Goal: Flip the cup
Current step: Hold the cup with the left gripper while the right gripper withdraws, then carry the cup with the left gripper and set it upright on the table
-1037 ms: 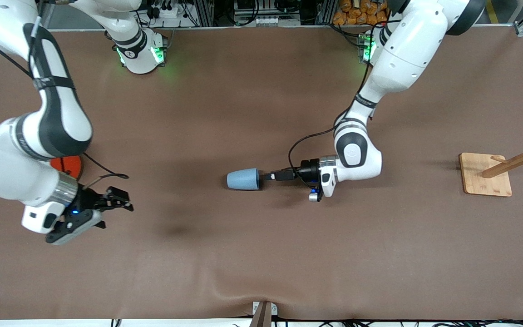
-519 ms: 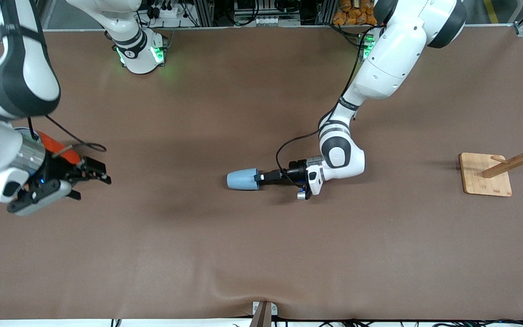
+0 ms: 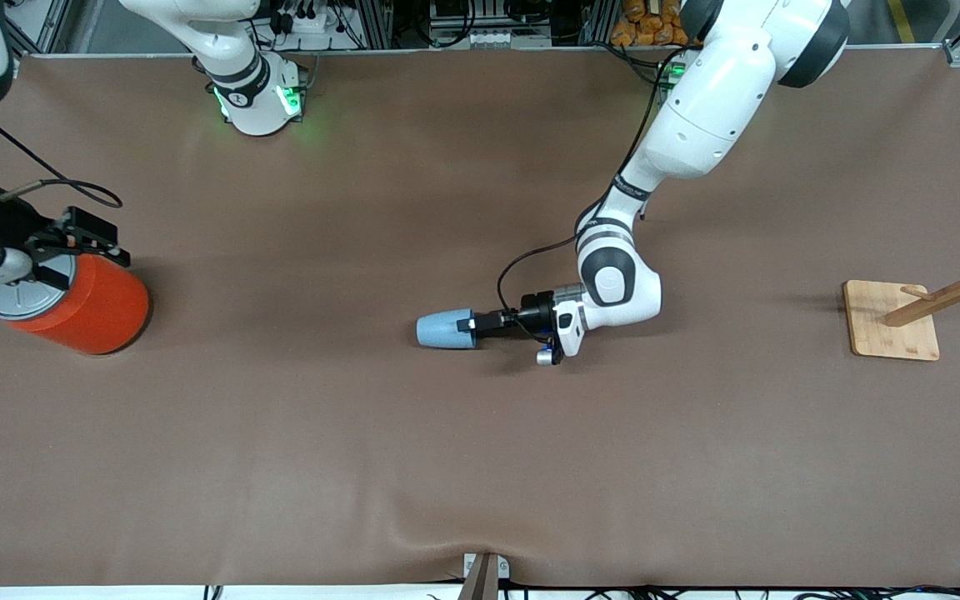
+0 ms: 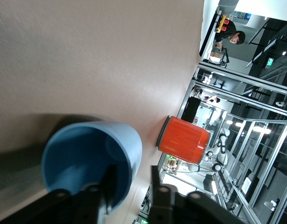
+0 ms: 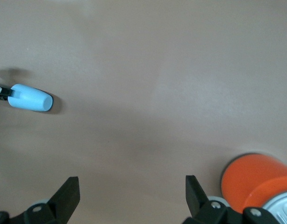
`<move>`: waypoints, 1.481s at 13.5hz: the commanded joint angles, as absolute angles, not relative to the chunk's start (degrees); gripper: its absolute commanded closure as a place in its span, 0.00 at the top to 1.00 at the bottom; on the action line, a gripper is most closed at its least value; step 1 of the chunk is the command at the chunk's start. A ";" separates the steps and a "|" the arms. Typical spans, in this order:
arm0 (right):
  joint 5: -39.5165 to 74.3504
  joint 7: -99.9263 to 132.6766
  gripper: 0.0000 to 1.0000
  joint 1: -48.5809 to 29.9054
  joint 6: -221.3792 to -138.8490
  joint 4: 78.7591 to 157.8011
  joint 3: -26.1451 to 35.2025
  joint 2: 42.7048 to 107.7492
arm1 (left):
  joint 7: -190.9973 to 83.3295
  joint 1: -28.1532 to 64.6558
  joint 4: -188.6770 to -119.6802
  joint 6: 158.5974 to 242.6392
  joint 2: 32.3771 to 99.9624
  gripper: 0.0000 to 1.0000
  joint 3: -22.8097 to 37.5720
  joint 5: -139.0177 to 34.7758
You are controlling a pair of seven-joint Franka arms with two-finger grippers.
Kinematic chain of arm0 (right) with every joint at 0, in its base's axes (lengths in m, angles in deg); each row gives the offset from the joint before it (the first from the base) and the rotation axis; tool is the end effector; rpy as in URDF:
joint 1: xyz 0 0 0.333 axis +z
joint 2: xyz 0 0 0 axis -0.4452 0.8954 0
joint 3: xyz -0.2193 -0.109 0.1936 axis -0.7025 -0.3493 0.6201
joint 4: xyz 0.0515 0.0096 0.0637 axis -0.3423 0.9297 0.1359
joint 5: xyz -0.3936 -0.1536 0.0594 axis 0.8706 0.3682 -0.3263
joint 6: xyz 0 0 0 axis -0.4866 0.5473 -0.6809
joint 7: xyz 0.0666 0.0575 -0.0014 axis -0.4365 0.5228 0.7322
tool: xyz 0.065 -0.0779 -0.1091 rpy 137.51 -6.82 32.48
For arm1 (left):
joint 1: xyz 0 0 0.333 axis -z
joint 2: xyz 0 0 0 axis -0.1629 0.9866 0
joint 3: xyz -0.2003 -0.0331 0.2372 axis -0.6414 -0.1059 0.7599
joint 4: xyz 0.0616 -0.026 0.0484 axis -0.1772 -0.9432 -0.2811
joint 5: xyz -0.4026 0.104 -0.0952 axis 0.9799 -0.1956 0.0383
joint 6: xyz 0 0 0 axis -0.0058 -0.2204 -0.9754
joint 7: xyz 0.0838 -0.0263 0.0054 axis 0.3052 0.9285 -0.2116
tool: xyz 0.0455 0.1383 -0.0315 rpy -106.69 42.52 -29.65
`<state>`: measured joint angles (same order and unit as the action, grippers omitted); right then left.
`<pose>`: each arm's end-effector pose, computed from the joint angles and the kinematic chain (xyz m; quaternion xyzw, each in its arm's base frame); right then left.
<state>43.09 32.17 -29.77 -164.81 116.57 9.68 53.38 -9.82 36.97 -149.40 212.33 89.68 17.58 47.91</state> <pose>0.6101 -0.0129 0.5159 -0.9863 -0.1330 -0.0316 0.0921 0.5551 -0.4607 0.0777 0.7808 0.1612 -0.0823 0.5980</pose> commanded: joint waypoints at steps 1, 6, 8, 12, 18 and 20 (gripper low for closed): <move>44.06 30.43 1.00 -28.54 -161.98 118.22 7.52 50.71 | -8.54 38.03 -148.25 213.36 90.30 0.12 17.97 50.16; 48.26 20.75 1.00 -29.34 -155.11 118.14 7.60 49.13 | -11.24 36.89 -148.51 219.05 84.69 0.00 18.68 48.84; 51.00 18.83 1.00 -29.60 -155.46 116.74 7.61 49.21 | -16.68 36.10 -149.30 220.21 81.00 0.00 19.63 45.70; 50.92 11.90 1.00 -30.74 -153.54 113.22 7.95 49.83 | -35.45 31.54 -149.83 221.36 74.75 0.00 20.61 23.86; 54.25 5.63 1.00 -28.81 -148.25 107.42 8.75 50.36 | -59.69 19.96 -150.09 213.22 67.28 0.00 21.14 -19.67; 55.05 5.63 1.00 -29.16 -147.64 107.41 8.57 50.36 | -59.51 14.24 -150.00 207.32 65.78 0.00 20.96 -30.38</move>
